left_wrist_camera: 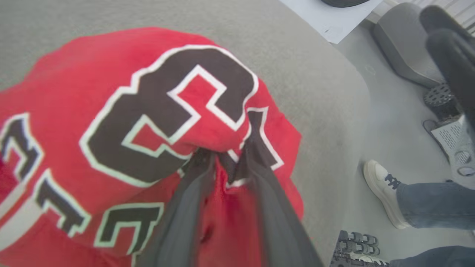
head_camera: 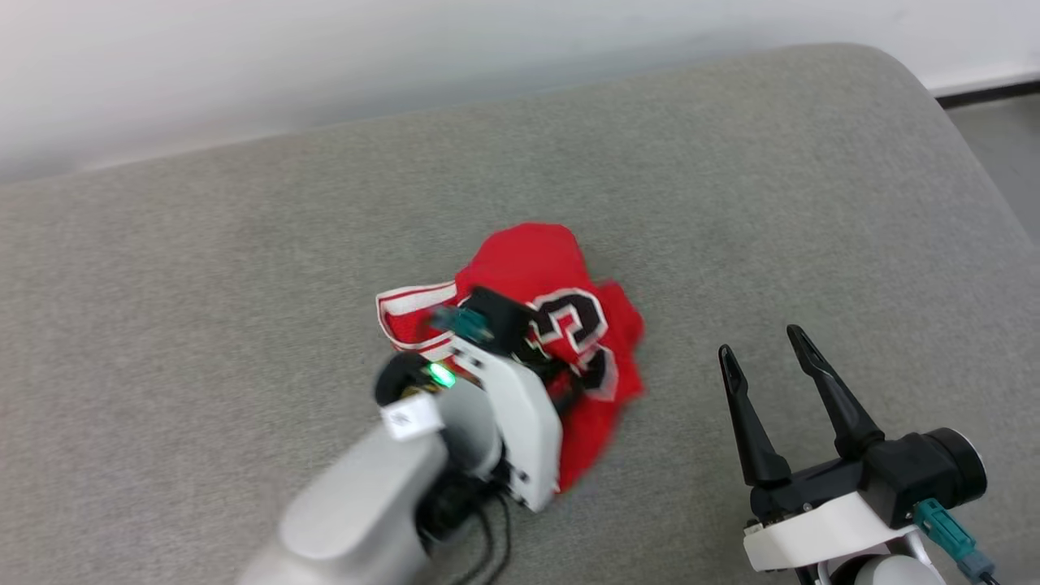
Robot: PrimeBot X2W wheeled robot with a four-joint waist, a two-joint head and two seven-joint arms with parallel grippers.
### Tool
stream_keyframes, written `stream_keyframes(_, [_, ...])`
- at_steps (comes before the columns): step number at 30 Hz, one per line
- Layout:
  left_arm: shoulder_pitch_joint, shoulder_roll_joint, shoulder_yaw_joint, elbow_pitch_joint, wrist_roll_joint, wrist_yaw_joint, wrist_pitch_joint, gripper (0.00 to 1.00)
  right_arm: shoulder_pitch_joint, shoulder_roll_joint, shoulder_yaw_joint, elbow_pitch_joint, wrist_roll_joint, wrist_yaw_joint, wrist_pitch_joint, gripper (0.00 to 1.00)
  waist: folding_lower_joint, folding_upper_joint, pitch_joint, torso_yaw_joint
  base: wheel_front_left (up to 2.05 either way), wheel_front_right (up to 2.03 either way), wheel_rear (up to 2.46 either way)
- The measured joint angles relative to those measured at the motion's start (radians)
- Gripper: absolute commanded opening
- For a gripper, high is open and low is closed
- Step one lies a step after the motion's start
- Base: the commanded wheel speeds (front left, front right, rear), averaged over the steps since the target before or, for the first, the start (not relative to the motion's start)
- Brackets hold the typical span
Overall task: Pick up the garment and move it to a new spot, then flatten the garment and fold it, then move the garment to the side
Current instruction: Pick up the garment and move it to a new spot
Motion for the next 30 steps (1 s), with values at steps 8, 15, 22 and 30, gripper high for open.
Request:
stream_keyframes(8, [0.011, -0.086, -0.062, 0.146, 0.051, -0.032, -0.133, 1.00, 0.002, 0.000, -0.005, 0.001, 0.008, 0.000, 0.000, 1.00, 0.0001, 0.0000, -0.002, -0.016, 0.00, 0.00, 0.00])
stream_keyframes(15, [-0.005, -0.065, 0.001, 0.132, 0.055, -0.036, -0.280, 1.00, 0.019, 0.000, -0.019, 0.008, 0.006, 0.000, 0.000, 1.00, 0.0001, 0.0000, -0.046, 0.023, 0.00, 0.00, 0.00])
stream_keyframes(22, [-0.003, 0.049, 0.110, 0.078, 0.109, 0.038, -0.468, 1.00, 0.037, 0.000, -0.035, 0.008, -0.002, 0.000, 0.000, 1.00, 0.0000, 0.0000, -0.113, 0.075, 0.00, 0.00, 0.00])
stream_keyframes(30, [0.180, 0.149, 0.297, -0.074, 0.141, 0.112, -0.537, 1.00, 0.057, 0.000, -0.056, -0.010, -0.009, 0.000, 0.000, 1.00, 0.0001, 0.0000, -0.148, 0.121, 0.00, 0.00, 0.00])
